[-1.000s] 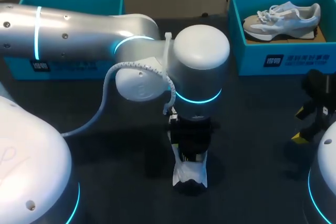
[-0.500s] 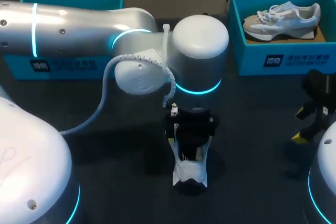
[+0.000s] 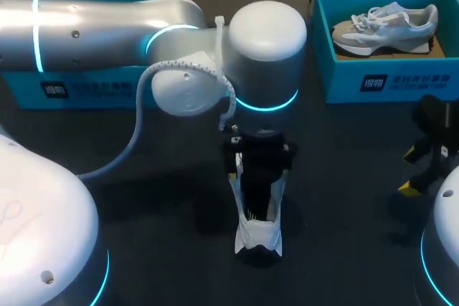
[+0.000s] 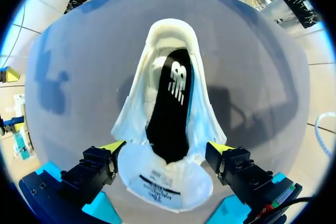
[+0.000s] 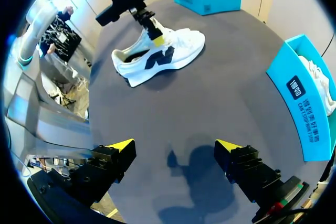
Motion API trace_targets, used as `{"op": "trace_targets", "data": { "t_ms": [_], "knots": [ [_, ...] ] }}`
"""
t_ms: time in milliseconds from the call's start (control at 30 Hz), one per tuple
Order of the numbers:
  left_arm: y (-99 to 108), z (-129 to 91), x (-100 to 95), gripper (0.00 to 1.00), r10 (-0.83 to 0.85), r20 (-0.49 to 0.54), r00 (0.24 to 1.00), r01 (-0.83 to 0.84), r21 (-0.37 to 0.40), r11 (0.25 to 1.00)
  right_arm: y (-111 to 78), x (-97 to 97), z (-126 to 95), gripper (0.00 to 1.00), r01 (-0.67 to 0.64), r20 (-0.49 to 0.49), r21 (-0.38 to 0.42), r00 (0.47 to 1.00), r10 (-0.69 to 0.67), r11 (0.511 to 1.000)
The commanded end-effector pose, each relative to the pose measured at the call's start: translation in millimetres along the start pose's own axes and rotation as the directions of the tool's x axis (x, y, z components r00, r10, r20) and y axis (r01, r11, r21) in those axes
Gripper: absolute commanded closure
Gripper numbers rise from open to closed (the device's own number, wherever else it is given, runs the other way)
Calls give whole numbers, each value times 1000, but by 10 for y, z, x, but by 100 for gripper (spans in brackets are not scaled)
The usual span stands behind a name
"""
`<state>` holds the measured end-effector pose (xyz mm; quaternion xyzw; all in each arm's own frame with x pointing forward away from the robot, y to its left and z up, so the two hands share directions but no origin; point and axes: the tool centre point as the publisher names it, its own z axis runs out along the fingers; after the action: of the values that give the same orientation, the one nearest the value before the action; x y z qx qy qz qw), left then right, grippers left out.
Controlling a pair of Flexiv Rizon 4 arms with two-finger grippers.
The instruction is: Take the shoe out of the shoebox, open the shoe tongue, remove and reinsert the insole, then place the shoe into the shoebox
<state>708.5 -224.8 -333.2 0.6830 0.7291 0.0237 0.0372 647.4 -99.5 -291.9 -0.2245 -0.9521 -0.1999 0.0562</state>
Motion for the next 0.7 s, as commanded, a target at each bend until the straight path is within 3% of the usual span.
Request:
{"op": "trace_targets", "data": {
  "t_ms": [33, 433, 700],
  "knots": [
    [45, -165, 110, 0, 0, 15, 1000, 0, -15, 1000, 1, 6, 7, 0, -1, 2, 2, 1000, 1, 1000],
    [425, -533, 194, 0, -24, 47, 999, 27, -66, 997, 1, 6, 7, 0, -1, 2, 2, 1000, 1, 1000],
    [686, -624, 107, 3, -30, 89, 996, 30, 3, 1000, 1, 6, 7, 0, -1, 2, 2, 1000, 1, 1000]
  ]
}}
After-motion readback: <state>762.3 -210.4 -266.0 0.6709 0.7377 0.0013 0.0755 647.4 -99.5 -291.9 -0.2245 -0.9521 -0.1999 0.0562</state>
